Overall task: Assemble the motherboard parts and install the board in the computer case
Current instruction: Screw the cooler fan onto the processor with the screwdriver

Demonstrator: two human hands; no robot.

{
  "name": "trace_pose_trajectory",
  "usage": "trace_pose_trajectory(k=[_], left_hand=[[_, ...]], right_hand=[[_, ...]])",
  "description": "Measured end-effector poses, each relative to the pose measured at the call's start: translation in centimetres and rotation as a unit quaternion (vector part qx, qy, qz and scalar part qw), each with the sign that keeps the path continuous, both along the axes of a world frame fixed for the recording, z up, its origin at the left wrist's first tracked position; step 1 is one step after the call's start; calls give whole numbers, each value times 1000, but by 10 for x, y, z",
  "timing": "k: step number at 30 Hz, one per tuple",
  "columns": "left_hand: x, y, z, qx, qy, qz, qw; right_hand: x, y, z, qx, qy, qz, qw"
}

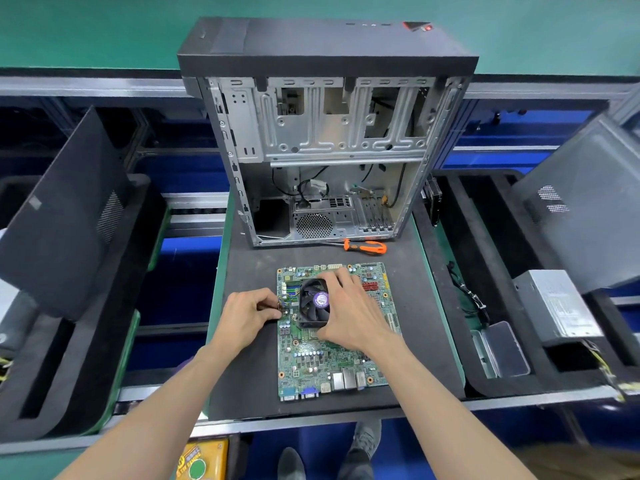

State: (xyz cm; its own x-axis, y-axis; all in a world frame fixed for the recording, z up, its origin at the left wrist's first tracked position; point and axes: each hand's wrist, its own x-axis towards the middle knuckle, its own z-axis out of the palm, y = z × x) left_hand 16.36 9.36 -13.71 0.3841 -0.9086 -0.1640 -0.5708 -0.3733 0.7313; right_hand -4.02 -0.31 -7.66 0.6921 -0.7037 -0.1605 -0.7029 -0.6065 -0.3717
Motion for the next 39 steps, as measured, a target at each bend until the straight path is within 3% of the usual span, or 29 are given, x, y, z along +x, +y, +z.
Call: trace_pose_trajectory(k=[39], left_hand=[[-3, 2, -11, -45, -4, 20, 999]], right_hand=[[-4, -2, -11, -4, -16, 9, 1000]])
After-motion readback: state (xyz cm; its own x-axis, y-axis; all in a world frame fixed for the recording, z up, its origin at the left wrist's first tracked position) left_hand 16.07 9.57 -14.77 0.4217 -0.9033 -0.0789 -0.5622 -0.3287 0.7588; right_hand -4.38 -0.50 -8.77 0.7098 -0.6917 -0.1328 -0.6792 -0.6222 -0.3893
